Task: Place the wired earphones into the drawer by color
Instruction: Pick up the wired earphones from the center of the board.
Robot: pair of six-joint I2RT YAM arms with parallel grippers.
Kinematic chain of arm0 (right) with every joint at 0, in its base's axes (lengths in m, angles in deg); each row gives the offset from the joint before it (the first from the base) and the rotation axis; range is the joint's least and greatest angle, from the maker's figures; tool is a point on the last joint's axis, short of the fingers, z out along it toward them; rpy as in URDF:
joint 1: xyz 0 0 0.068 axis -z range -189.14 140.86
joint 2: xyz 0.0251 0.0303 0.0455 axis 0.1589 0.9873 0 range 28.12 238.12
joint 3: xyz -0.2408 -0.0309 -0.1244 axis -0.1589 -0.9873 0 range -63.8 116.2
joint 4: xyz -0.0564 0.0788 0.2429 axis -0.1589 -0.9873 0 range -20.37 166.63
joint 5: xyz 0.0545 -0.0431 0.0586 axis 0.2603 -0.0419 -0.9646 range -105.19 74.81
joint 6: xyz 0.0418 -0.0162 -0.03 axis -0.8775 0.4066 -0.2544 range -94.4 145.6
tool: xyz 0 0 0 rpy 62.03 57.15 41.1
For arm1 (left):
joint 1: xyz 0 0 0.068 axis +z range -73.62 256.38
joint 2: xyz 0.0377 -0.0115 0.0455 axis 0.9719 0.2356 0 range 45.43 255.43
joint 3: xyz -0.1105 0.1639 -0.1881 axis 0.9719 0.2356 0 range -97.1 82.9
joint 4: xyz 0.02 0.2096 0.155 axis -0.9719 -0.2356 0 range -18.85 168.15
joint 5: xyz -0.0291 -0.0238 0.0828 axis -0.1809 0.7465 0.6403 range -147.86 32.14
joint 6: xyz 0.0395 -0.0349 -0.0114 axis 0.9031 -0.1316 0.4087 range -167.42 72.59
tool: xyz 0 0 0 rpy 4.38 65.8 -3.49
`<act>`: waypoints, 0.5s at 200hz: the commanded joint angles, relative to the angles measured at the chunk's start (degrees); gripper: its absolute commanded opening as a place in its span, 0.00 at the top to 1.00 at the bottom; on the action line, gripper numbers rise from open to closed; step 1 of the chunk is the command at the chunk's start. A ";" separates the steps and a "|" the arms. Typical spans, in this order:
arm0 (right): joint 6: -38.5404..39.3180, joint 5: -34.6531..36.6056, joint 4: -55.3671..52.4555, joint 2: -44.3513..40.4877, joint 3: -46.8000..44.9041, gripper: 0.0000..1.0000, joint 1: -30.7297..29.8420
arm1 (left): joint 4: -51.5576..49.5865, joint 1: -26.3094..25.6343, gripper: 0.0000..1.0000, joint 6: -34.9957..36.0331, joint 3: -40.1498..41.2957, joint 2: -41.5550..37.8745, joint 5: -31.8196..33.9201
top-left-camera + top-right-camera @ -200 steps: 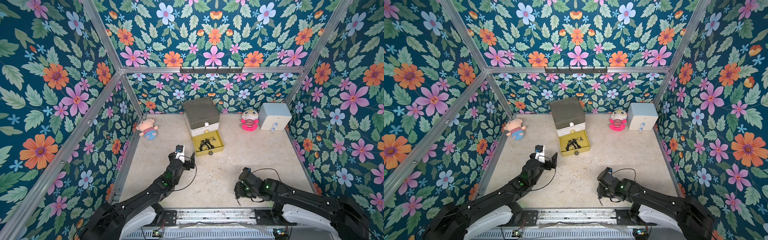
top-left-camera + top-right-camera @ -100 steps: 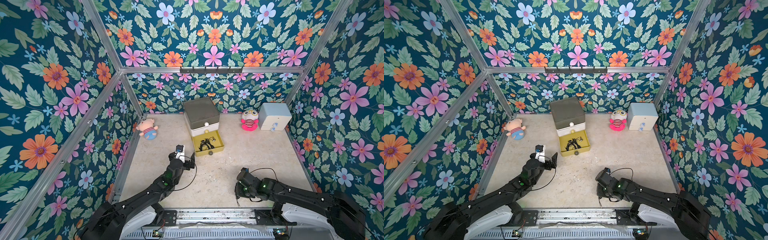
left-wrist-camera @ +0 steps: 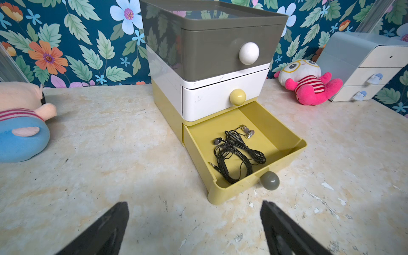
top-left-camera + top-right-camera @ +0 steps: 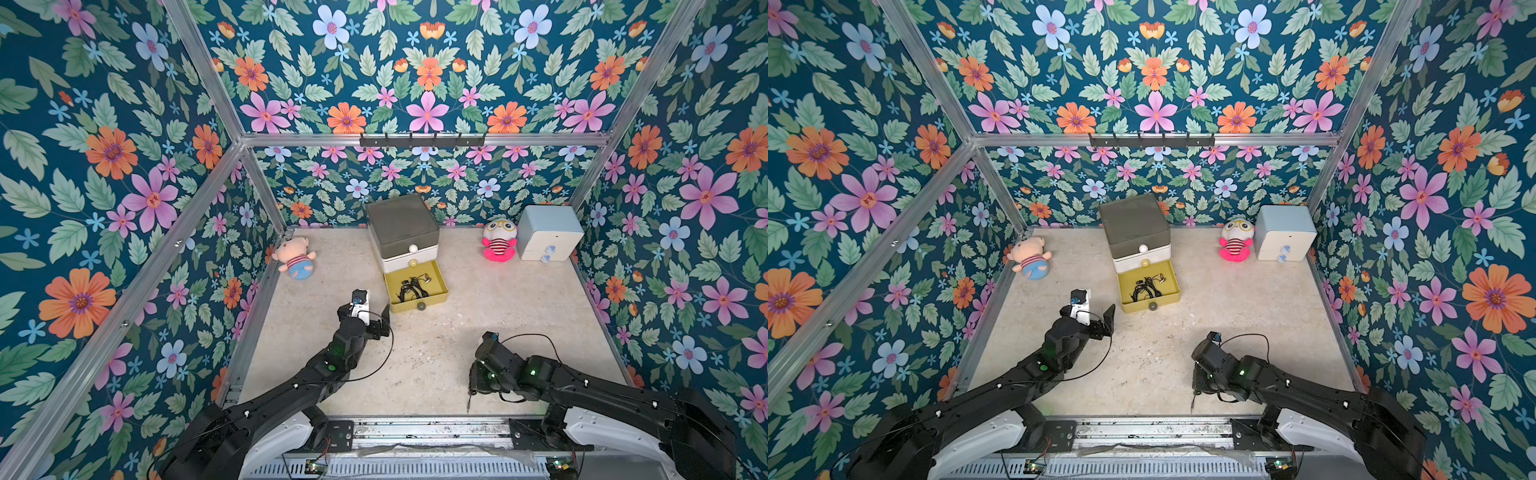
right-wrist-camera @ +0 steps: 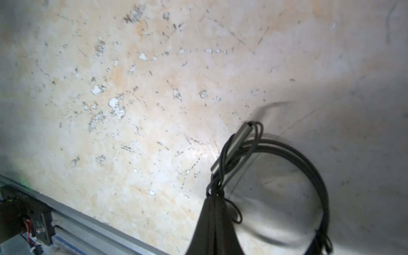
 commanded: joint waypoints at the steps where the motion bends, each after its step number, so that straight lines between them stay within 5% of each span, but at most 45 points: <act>1: 1.15 2.15 -1.15 -0.79 1.29 0.99 -0.06 | 0.92 0.06 0.01 0.87 -0.06 0.10 0.93; 100: 8.00 7.86 -0.38 0.05 10.02 1.00 0.09 | 1.28 0.06 0.01 0.80 0.25 0.23 1.30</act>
